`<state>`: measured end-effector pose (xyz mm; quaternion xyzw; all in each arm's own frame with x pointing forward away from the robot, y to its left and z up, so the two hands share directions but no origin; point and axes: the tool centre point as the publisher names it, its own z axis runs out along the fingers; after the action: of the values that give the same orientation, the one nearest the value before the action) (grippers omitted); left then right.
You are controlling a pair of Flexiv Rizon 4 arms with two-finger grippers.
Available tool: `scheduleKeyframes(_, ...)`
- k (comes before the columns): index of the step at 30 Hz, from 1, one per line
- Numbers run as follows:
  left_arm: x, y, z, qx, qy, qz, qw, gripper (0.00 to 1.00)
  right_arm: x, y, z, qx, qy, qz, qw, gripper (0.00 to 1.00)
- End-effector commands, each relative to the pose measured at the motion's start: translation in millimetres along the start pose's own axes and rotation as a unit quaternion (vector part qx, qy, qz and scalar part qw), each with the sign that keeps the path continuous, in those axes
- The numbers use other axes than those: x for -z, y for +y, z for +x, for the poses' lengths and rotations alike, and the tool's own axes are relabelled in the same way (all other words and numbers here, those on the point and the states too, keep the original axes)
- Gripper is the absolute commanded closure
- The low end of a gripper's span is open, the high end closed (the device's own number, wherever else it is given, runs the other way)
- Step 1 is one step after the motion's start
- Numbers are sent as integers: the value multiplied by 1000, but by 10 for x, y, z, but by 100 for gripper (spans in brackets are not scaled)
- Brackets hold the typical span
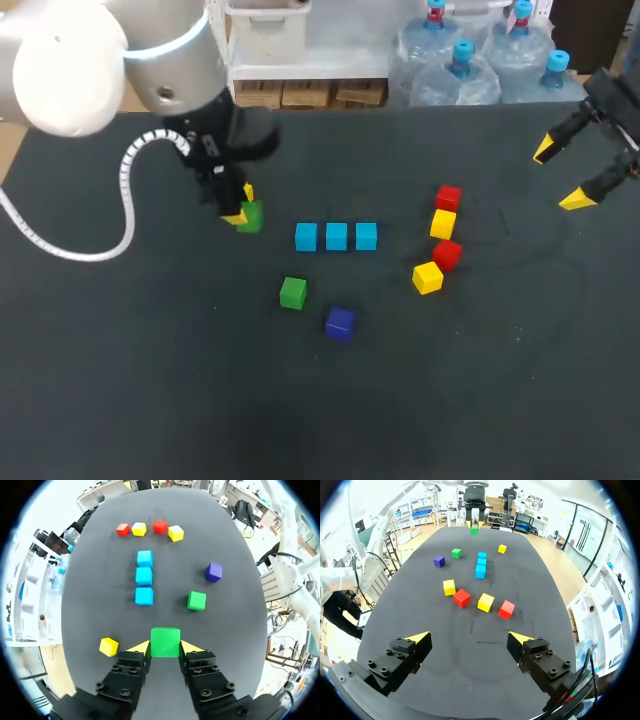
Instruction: Place the blue cubes, place green cubes on the blue cubes, place the yellow cubes on the green cubes, then place the red cubes on the yellow cubes, and place purple cube on the red cubes.
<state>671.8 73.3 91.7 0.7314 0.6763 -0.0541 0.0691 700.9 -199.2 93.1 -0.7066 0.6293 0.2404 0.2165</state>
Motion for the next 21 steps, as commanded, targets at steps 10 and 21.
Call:
scheduleKeyframes(10, -27, 210, -354, 8, 3, -2, 1000, 100, -3, -3, 1, 0, -1, 0, 1000, 0)
scheduleKeyframes(21, -140, 338, -619, -2, 7, 0, 1000, 100, -3, -3, 1, 0, -1, 0, 1000, 0)
